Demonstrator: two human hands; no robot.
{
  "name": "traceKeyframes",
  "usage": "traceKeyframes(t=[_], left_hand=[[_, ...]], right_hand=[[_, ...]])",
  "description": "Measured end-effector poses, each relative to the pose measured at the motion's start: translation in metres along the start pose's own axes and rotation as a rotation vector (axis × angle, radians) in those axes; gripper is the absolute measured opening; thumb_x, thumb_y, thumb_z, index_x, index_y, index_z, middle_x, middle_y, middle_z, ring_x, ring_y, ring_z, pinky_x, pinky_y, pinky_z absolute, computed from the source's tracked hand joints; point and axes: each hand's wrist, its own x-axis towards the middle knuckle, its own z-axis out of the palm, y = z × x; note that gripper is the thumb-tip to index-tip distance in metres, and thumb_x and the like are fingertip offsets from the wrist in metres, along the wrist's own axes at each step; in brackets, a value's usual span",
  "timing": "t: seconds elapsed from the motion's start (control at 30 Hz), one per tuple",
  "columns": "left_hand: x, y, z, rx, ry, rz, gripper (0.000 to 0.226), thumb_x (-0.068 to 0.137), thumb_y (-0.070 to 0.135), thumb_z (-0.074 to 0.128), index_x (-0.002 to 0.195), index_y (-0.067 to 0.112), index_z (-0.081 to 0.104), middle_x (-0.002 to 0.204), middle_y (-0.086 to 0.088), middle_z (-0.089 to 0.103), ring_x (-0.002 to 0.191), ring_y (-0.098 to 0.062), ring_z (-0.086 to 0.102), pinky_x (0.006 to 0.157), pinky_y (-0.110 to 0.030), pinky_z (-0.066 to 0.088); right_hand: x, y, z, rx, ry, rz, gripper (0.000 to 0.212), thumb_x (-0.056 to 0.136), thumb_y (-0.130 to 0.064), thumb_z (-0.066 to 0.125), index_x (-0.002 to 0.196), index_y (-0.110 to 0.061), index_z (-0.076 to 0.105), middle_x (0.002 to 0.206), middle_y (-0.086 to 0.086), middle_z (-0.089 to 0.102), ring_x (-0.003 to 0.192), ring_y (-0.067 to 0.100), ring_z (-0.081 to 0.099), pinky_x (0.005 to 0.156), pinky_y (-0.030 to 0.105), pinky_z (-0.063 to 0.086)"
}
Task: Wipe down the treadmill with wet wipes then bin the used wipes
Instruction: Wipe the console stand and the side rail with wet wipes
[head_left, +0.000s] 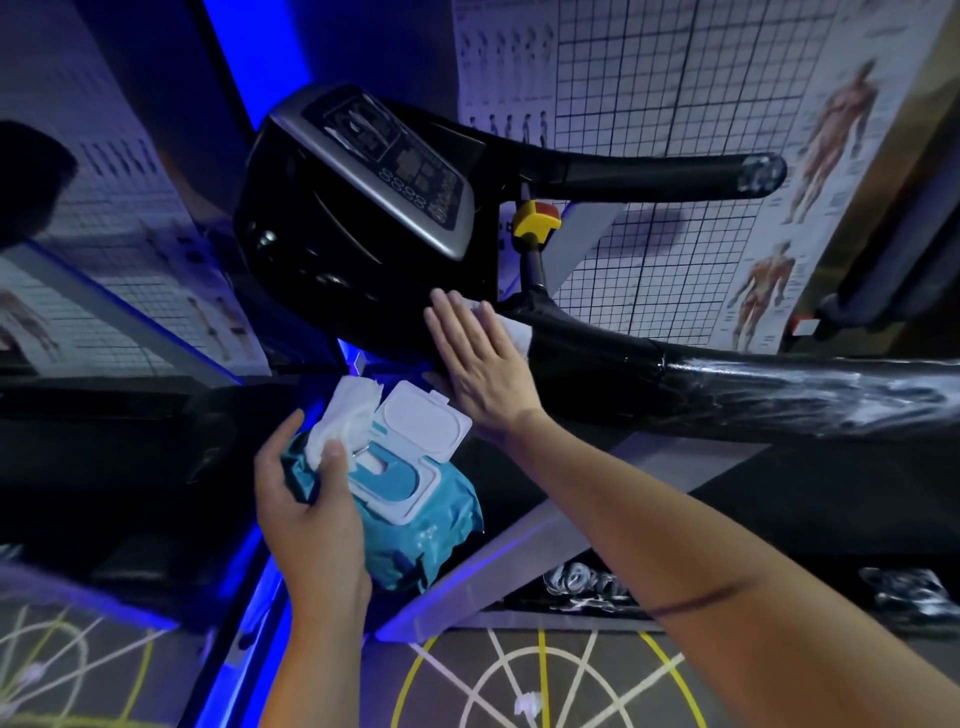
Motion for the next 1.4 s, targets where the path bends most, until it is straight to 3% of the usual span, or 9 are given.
traceKeyframes(t=[0.23, 0.37, 0.53, 0.67, 0.8, 0.9, 1.1, 1.23, 1.4], left_hand=[[0.014, 0.003, -0.004, -0.002, 0.085, -0.006, 0.040, 0.097, 0.025, 0.069, 0.126, 0.053, 0.065, 0.141, 0.005, 0.064, 0.130, -0.019, 0.062, 0.109, -0.056, 0.051], [0.018, 0.006, 0.008, -0.097, 0.129, -0.036, 0.040, 0.093, 0.026, 0.071, 0.124, 0.052, 0.068, 0.139, 0.003, 0.066, 0.127, -0.019, 0.065, 0.108, -0.054, 0.054], [0.014, 0.024, 0.030, -0.158, 0.137, 0.081, 0.039, 0.097, 0.024, 0.069, 0.125, 0.051, 0.067, 0.140, 0.003, 0.066, 0.127, -0.015, 0.065, 0.106, -0.047, 0.056], [0.027, 0.030, 0.048, -0.195, 0.126, 0.098, 0.038, 0.096, 0.023, 0.069, 0.127, 0.045, 0.067, 0.140, 0.000, 0.066, 0.126, -0.019, 0.066, 0.104, -0.047, 0.057], [0.049, 0.040, 0.070, -0.169, 0.064, 0.201, 0.037, 0.096, 0.021, 0.068, 0.129, 0.038, 0.066, 0.141, -0.005, 0.066, 0.130, -0.020, 0.063, 0.109, -0.043, 0.053], [0.076, 0.048, 0.088, -0.174, 0.021, 0.247, 0.039, 0.096, 0.016, 0.067, 0.133, 0.028, 0.063, 0.143, -0.009, 0.063, 0.130, -0.022, 0.063, 0.109, -0.039, 0.053], [0.105, 0.056, 0.110, -0.195, 0.044, 0.265, 0.041, 0.094, 0.015, 0.066, 0.134, 0.022, 0.063, 0.141, -0.010, 0.064, 0.129, -0.021, 0.064, 0.112, -0.045, 0.051], [0.079, 0.043, 0.106, -0.159, 0.060, 0.260, 0.044, 0.094, 0.013, 0.066, 0.138, 0.019, 0.064, 0.141, -0.006, 0.064, 0.130, -0.020, 0.063, 0.113, -0.043, 0.050], [0.046, 0.020, 0.080, -0.091, 0.078, 0.249, 0.041, 0.094, 0.012, 0.065, 0.133, 0.026, 0.064, 0.137, -0.005, 0.066, 0.127, -0.019, 0.065, 0.113, -0.045, 0.050]], right_hand=[[0.013, -0.005, -0.007, 0.054, -0.042, -0.047, 0.071, 0.108, -0.051, 0.028, 0.160, -0.006, 0.009, 0.169, 0.010, 0.005, 0.156, 0.024, 0.002, 0.126, 0.044, 0.010], [-0.041, 0.038, -0.009, 0.028, -0.015, -0.056, 0.070, 0.106, -0.050, 0.034, 0.160, -0.008, 0.017, 0.168, 0.009, 0.012, 0.156, 0.021, 0.008, 0.126, 0.044, 0.013], [-0.104, 0.098, -0.011, -0.044, 0.046, 0.084, 0.070, 0.102, -0.039, 0.046, 0.157, -0.002, 0.023, 0.166, 0.014, 0.019, 0.154, 0.027, 0.018, 0.124, 0.049, 0.019], [-0.119, 0.117, -0.009, -0.055, 0.087, 0.084, 0.068, 0.100, -0.035, 0.051, 0.155, -0.001, 0.029, 0.163, 0.015, 0.025, 0.152, 0.028, 0.025, 0.123, 0.050, 0.021], [-0.104, 0.109, -0.010, -0.045, 0.092, 0.158, 0.069, 0.102, -0.040, 0.047, 0.155, 0.000, 0.029, 0.163, 0.019, 0.025, 0.152, 0.030, 0.025, 0.121, 0.054, 0.024], [-0.063, 0.091, -0.018, 0.024, 0.043, 0.112, 0.069, 0.106, -0.045, 0.039, 0.157, -0.001, 0.022, 0.165, 0.017, 0.018, 0.154, 0.029, 0.018, 0.121, 0.055, 0.023], [-0.016, 0.042, -0.011, 0.080, 0.005, 0.063, 0.073, 0.107, -0.052, 0.029, 0.159, -0.003, 0.012, 0.167, 0.015, 0.005, 0.156, 0.030, 0.007, 0.125, 0.054, 0.012], [-0.050, 0.021, 0.017, 0.068, 0.086, 0.002, 0.065, 0.106, -0.048, 0.040, 0.152, -0.002, 0.035, 0.167, 0.012, 0.013, 0.155, 0.028, 0.014, 0.125, 0.047, 0.016], [-0.138, 0.051, 0.052, -0.102, 0.139, -0.017, 0.070, 0.102, -0.043, 0.049, 0.160, -0.014, 0.022, 0.168, 0.000, 0.014, 0.155, 0.014, 0.010, 0.126, 0.034, 0.007]])
